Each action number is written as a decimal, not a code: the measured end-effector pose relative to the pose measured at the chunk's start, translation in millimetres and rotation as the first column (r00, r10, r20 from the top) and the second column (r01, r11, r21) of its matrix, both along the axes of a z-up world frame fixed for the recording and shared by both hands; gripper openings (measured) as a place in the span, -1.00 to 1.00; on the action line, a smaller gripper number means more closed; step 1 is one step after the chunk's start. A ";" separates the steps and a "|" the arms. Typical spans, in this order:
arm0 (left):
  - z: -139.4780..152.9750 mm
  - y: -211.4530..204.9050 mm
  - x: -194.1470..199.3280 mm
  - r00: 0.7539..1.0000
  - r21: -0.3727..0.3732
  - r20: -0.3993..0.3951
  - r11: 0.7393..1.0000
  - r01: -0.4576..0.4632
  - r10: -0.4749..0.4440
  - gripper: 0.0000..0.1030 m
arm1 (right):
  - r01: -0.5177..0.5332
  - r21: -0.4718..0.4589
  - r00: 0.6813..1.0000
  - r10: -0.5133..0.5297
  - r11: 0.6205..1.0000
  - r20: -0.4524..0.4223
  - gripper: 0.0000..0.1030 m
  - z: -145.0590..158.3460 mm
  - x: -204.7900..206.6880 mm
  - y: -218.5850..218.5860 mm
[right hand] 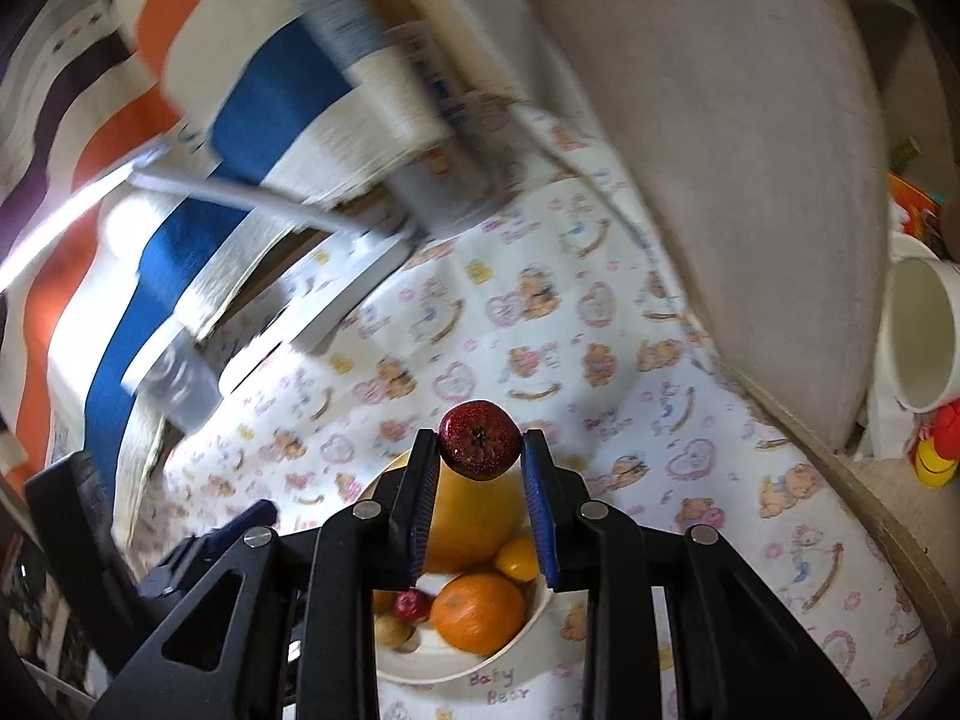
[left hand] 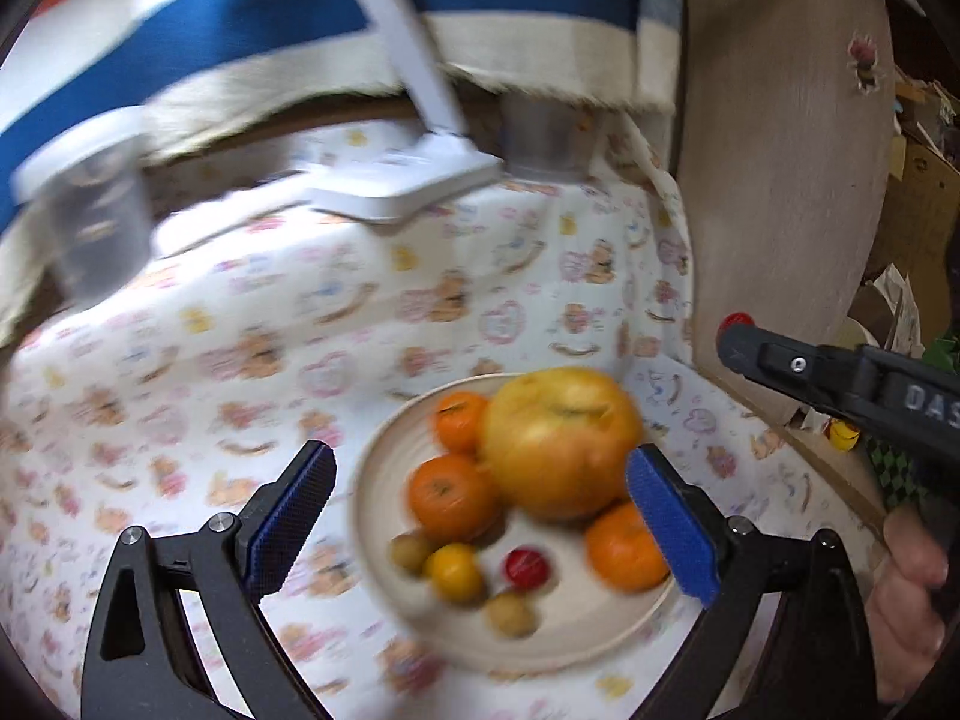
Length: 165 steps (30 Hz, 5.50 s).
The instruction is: Organize fruits
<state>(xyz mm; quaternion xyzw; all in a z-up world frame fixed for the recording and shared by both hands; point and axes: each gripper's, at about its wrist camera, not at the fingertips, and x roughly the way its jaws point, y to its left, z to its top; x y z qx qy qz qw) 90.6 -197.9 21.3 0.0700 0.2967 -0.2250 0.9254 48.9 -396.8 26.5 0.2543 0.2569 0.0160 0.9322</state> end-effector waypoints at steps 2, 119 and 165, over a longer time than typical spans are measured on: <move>2.3 20.5 -9.9 0.999 -0.017 0.036 0.999 -0.037 0.038 0.89 | -0.060 -0.028 0.998 0.060 0.998 -0.012 -0.44 -1.4 2.0 19.6; -20.0 158.8 -75.8 0.892 -0.123 0.294 0.939 -0.321 0.344 0.99 | 0.048 -0.506 0.968 0.086 0.861 0.237 0.98 -16.6 -44.6 160.1; -19.7 151.1 -79.5 0.891 -0.083 0.317 0.946 -0.314 0.324 0.99 | 0.029 -0.500 0.973 0.091 0.866 0.214 0.98 -20.5 -39.0 157.3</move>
